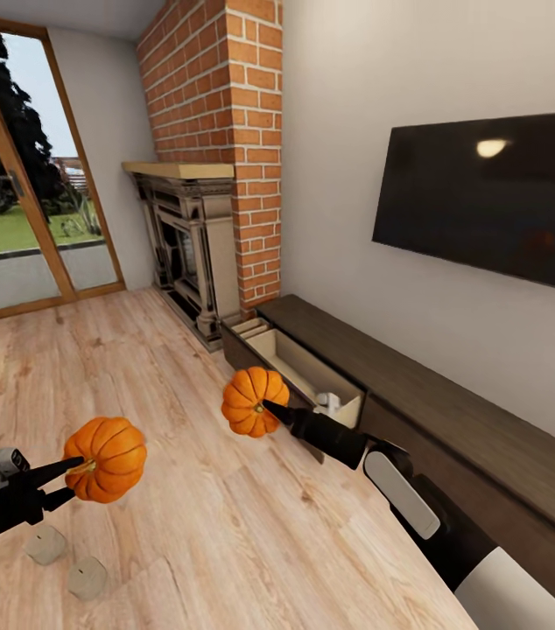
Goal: Place each of the two pumpkins and all three candles from the living room inside a cabinet in the living room (use any cabinet), then make sure every cabinet is closed, and position the cauldron so it is next to a table in the living room.
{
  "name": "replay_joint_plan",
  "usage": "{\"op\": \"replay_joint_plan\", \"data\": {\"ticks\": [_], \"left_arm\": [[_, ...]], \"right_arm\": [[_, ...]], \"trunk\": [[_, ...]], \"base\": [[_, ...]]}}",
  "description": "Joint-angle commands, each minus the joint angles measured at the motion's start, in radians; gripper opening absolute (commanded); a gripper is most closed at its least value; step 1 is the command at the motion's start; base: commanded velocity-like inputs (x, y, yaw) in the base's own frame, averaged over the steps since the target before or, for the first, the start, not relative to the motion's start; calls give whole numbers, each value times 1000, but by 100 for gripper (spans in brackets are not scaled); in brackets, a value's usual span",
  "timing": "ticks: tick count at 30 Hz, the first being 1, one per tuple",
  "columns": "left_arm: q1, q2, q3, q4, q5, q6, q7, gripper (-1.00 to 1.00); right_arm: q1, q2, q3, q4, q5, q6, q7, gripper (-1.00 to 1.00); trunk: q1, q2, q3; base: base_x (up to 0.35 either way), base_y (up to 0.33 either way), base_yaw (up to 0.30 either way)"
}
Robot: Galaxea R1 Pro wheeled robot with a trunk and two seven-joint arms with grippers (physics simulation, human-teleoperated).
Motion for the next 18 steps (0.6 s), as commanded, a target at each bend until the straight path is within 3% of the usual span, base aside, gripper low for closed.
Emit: {"op": "replay_joint_plan", "data": {"ticks": [1,18], "left_arm": [[-1,0,-1,0,-1,3,-2,-100],[-2,0,-3,0,1,4,2,-100]], "right_arm": [[-1,-1,2,0,-8,3,0,-100],[-1,-1,2,0,-8,2,0,-100]], "trunk": [[-4,7,4],[-69,126,83]], "base": [[0,0,109],[0,0,109]]}}
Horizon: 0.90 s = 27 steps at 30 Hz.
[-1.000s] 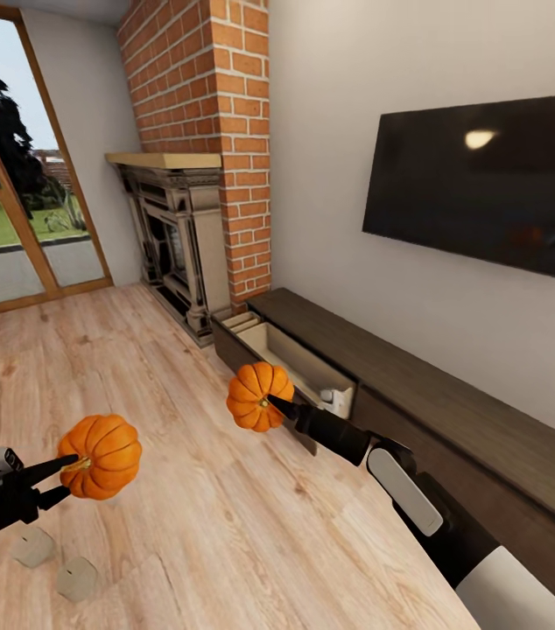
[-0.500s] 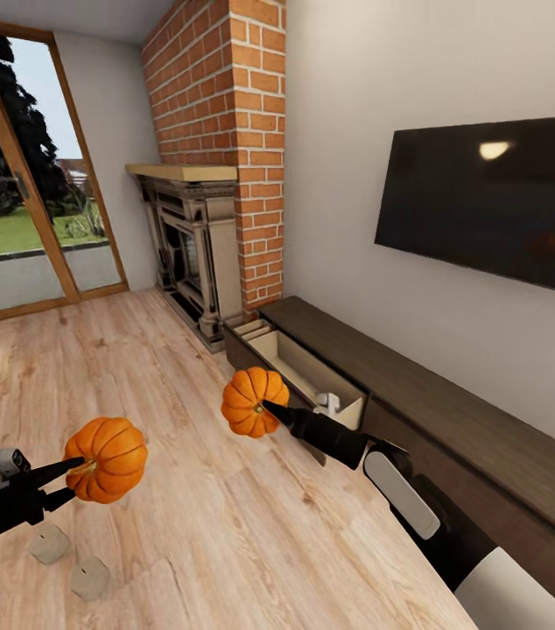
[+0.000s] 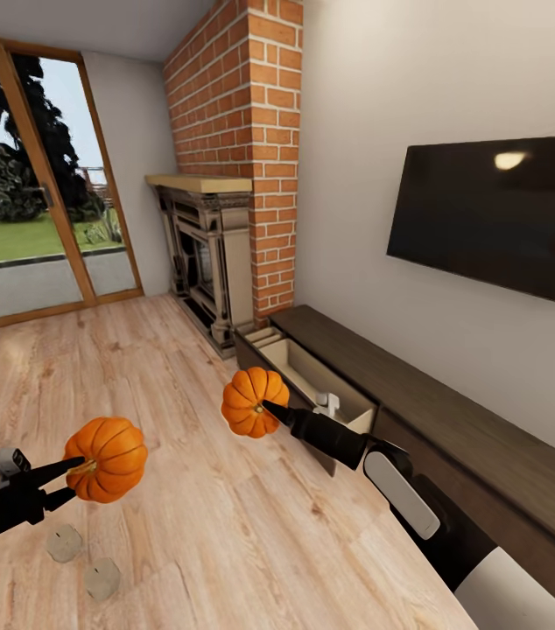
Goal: Place each of the two pumpkins and all three candles from the living room inside a cabinet in the living room (use any cabinet), then make sure every cabinet is closed, and position the cauldron so it is next to a table in the living room.
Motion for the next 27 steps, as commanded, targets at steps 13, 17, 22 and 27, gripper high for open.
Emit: {"op": "replay_joint_plan", "data": {"ticks": [13,17,22,27], "left_arm": [[-1,0,0,1,1,4,-8,-100],[-1,0,0,0,0,4,-8,-100],[-1,0,0,0,-1,4,-8,-100],[-1,0,-1,0,-2,4,-8,-100]], "right_arm": [[-1,-1,1,-1,-8,4,0,-100],[-1,-1,1,-1,-8,4,0,-100],[-1,-1,1,0,-9,3,0,-100],[-1,-1,1,-1,-9,3,0,-100]], "trunk": [[-4,7,22],[-4,7,28],[-4,7,35],[-4,7,37]], "base": [[50,0,109],[311,0,109],[331,0,110],[332,-52,33]]}}
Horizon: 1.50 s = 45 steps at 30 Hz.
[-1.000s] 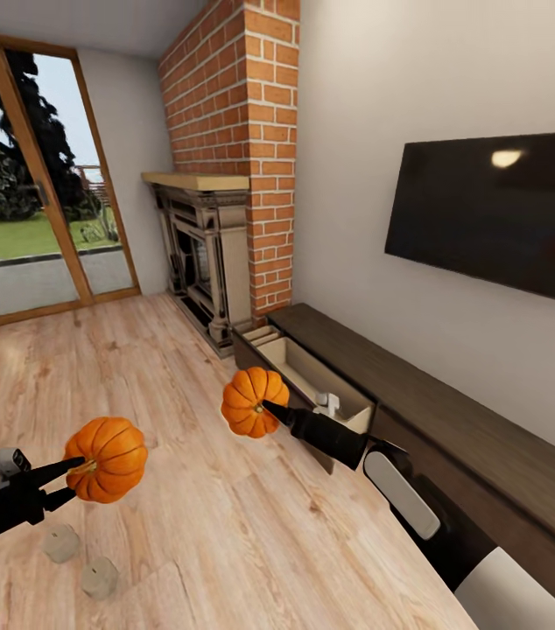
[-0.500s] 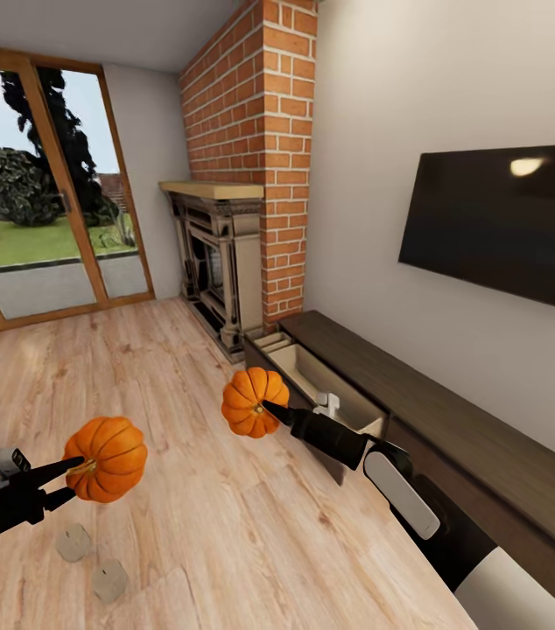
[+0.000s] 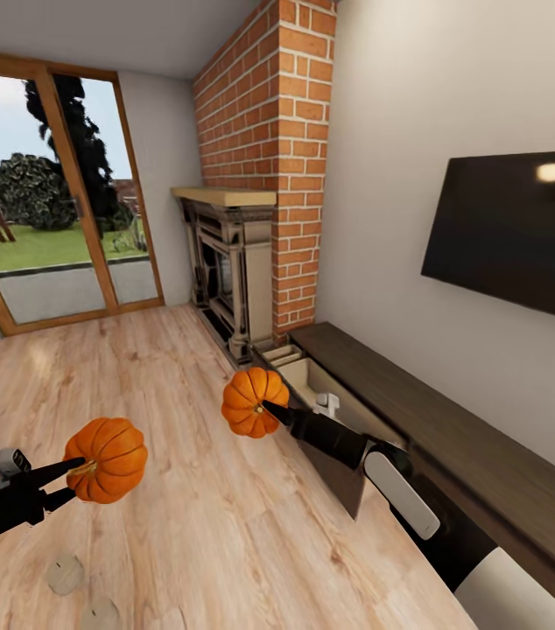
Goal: Place each of the two pumpkins and all three candles from the living room inside a cabinet in the living room (use any cabinet), then make sure every cabinet is closed, and position the cauldron so it is next to a table in the living room.
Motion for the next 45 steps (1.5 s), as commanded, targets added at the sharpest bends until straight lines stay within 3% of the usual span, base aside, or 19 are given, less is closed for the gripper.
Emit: {"op": "replay_joint_plan", "data": {"ticks": [1,13,35,45], "left_arm": [[-1,0,0,0,7,8,-2,-100],[-1,0,0,0,7,7,-2,-100],[-1,0,0,0,9,7,-2,-100],[-1,0,0,0,10,8,-2,-100]], "right_arm": [[-1,-1,1,-1,-12,4,1,-100],[-1,-2,1,-1,-12,-12,23,-100],[-1,-3,0,5,-12,-15,39,-100],[-1,-4,-1,5,-12,-16,41,-100]], "trunk": [[1,-1,0],[1,-1,18],[1,-1,52],[1,-1,52]], "base": [[332,-108,5],[332,-122,0],[317,24,0],[64,0,-88]]}}
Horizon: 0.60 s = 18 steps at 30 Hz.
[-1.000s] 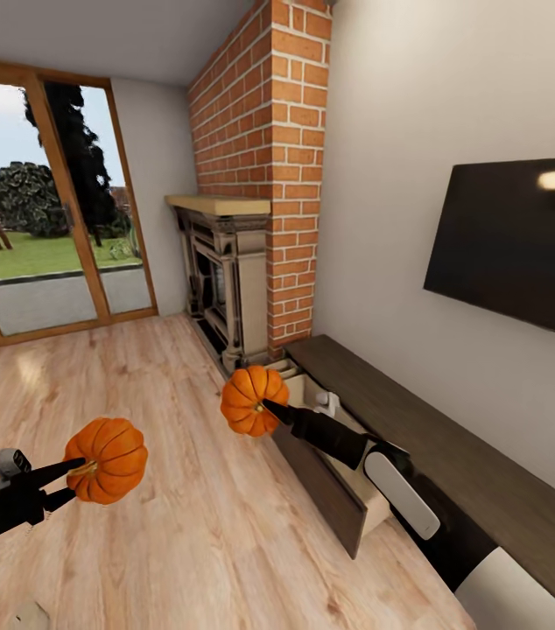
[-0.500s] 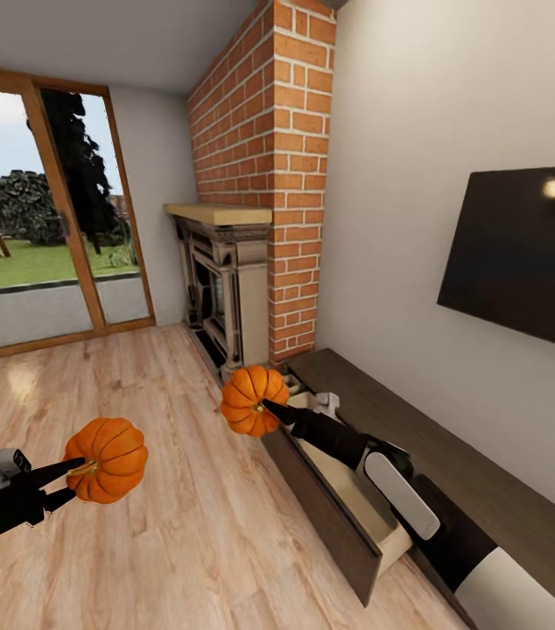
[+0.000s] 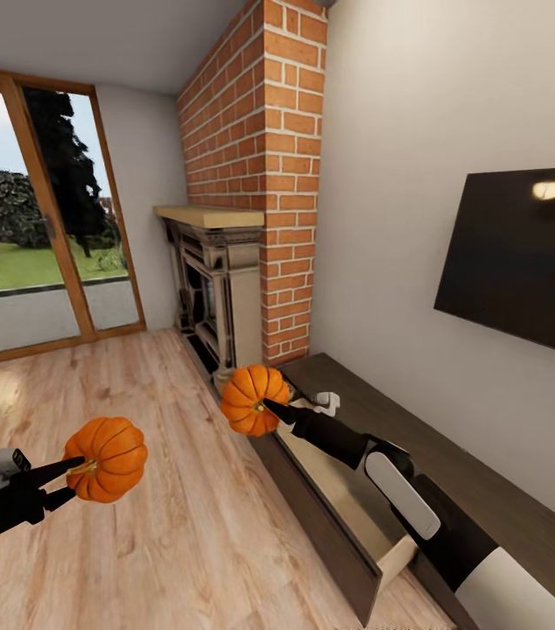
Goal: Place each of the two pumpkins and all three candles from the living room inside a cabinet in the living room (use any cabinet), then make sure every cabinet is closed, and position the cauldron so it is next to a table in the living room.
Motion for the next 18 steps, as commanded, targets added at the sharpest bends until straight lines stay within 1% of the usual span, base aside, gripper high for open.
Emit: {"op": "replay_joint_plan", "data": {"ticks": [1,9,13,18], "left_arm": [[0,0,1,0,2,5,-3,-100],[0,0,1,0,1,4,-3,-100],[0,0,1,0,1,5,-2,-100],[0,0,1,0,1,5,-2,-100]], "right_arm": [[-1,-1,1,0,-10,4,1,-100],[-1,-1,1,0,-12,4,2,-100],[-1,-1,1,0,-12,4,2,-100],[-1,-1,1,0,-12,4,1,-100]], "trunk": [[0,-1,-1],[0,-1,-1],[0,-1,-1],[0,-1,-1]], "base": [[53,0,-241],[156,69,-255],[72,8,-258],[185,-28,-257]]}}
